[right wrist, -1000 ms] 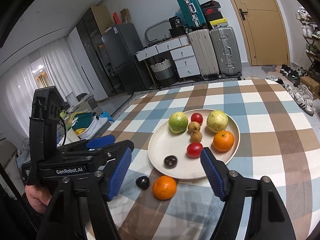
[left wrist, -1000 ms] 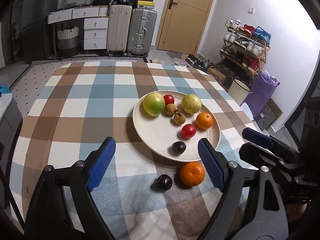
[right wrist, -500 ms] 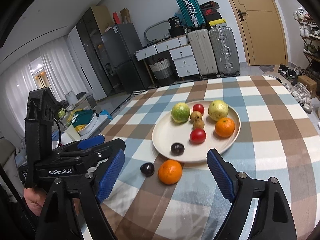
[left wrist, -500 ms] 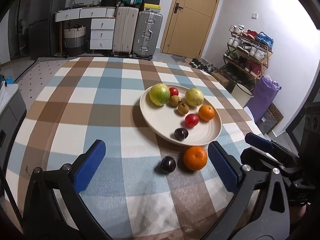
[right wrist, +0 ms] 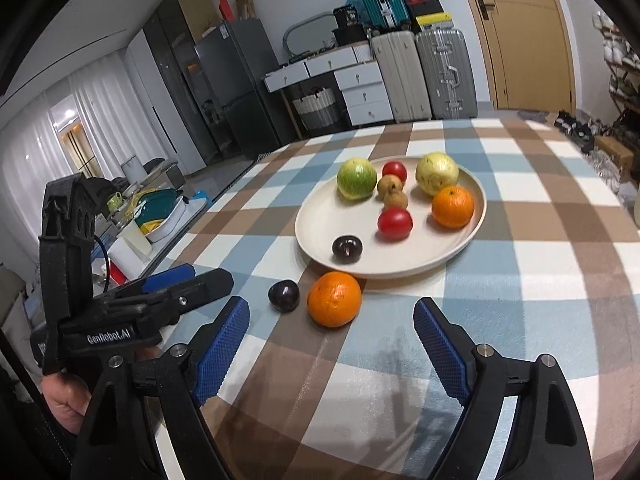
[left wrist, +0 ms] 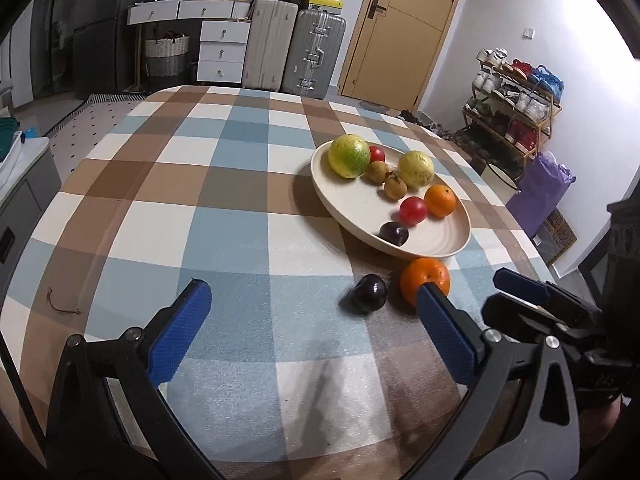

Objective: Organize fruits
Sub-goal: 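Lower the right tool onto the orange on the table and grasp it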

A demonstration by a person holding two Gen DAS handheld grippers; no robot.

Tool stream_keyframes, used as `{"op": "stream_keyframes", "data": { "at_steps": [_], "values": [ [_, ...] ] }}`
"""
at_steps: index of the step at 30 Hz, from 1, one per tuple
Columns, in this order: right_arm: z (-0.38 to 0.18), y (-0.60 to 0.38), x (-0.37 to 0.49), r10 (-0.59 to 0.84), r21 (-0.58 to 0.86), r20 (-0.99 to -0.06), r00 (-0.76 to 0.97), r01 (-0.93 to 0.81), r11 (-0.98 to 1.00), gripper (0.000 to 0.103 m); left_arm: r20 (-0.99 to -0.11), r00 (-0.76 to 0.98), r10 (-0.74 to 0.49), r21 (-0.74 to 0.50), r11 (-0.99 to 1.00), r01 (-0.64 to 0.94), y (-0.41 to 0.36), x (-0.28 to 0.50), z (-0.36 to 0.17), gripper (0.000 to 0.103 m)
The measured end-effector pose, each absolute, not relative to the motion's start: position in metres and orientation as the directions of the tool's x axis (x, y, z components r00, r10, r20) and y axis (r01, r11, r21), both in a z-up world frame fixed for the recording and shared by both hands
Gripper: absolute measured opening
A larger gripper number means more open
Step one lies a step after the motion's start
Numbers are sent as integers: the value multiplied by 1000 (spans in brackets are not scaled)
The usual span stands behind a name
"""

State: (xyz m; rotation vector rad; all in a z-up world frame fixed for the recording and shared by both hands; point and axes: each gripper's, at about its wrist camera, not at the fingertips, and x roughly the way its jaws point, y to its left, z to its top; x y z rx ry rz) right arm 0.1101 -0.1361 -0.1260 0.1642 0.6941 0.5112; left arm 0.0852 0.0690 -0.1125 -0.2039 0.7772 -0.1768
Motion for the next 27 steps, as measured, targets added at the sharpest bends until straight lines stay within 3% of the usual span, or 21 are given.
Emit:
{"op": "stream_keyframes", "data": {
  "at_steps": [20,25,27],
  "values": [
    [-149,-123,147,521,376,-632,573,-361,853,85,-702,661,-265,-302,951,60,81,94,-130,102],
    [-152,-115,152,524,361,-654,545,-384,850,65,-711,652,-263,-289,955,70,77,95,-130,102],
    [-154,-112,155,542,374,-656,525,-398,838,46,-713,652,-258,-284,956,67,76,96,-130,102]
  ]
}}
